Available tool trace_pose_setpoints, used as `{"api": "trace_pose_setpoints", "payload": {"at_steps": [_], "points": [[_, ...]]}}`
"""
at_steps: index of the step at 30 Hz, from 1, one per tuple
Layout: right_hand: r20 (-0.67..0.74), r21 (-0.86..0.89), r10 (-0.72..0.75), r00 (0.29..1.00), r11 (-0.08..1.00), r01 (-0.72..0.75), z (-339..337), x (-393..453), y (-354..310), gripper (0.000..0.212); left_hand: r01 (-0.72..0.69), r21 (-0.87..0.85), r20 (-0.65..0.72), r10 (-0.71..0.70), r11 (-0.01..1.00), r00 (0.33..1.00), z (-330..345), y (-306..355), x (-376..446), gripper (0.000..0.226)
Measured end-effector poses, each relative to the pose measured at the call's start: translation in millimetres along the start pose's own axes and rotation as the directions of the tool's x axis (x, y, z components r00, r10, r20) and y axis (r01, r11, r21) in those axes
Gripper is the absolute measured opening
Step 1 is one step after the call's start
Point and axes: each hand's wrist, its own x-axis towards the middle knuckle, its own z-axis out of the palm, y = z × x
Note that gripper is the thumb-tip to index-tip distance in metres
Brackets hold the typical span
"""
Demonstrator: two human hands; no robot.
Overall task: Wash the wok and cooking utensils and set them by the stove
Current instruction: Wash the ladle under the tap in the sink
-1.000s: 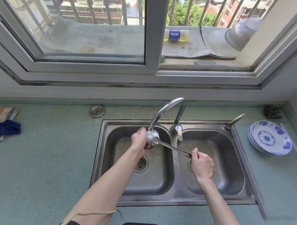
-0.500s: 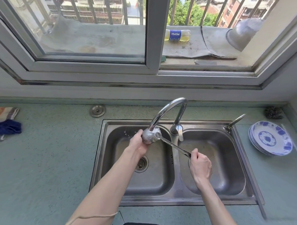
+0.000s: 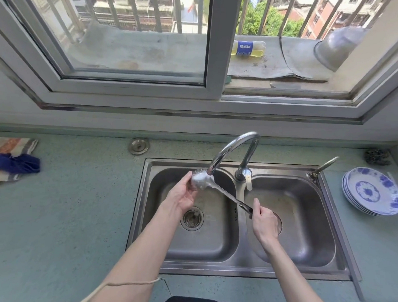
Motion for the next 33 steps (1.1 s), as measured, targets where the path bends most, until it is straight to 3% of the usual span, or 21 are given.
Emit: {"api": "trace_pose_setpoints", "payload": {"at_steps": [4,9,12,14,18,22,25,28,33], "points": [[0.030,0.038,0.021,0.999,0.999,-0.022,1.1,3.9,-7.3,0.060,0.003,0.006,-0.021,-0.003,1.000,1.000,-6.5,7.9,-0.9,0.014],[0.101,0.314,0.147,0.984,0.934,-0.171,-3.9,5.1,-4.5,0.050,0.029,0.054,0.080,-0.033,0.998,0.996,-13.5,13.3,1.9,0.012],[0.113,0.392,0.170,0.979,0.898,-0.201,-6.2,7.1,1.1,0.045,0.024,0.026,0.115,-0.027,0.999,0.993,-12.3,8.3,3.3,0.013],[0.124,0.448,0.167,0.978,0.870,-0.205,-6.7,9.1,4.1,0.043,0.016,-0.025,0.087,-0.013,1.000,0.996,-8.4,3.5,1.5,0.010],[0.175,0.598,0.195,0.965,0.758,-0.262,-11.3,9.5,1.8,0.030,0.015,-0.112,0.018,-0.013,0.994,1.000,-11.9,-4.8,11.0,0.027],[0.178,0.598,0.066,0.982,0.785,-0.161,-9.1,4.2,-5.5,0.031,0.013,-0.191,0.039,-0.006,0.981,0.999,-12.8,-6.5,11.3,0.043],[0.135,0.566,-0.050,0.990,0.824,-0.035,1.4,1.4,-9.8,0.038,-0.022,-0.196,0.049,0.032,0.980,0.998,-6.4,-9.3,7.9,0.034],[0.132,0.546,-0.074,0.988,0.837,-0.010,10.8,-2.5,-14.8,0.046,-0.078,-0.095,0.069,0.085,0.992,0.994,-1.3,-14.5,6.9,0.027],[0.123,0.576,-0.057,0.991,0.817,-0.024,16.2,-10.0,-16.4,0.047,-0.225,-0.011,0.065,0.226,0.974,0.972,7.2,-21.6,4.6,0.041]]}}
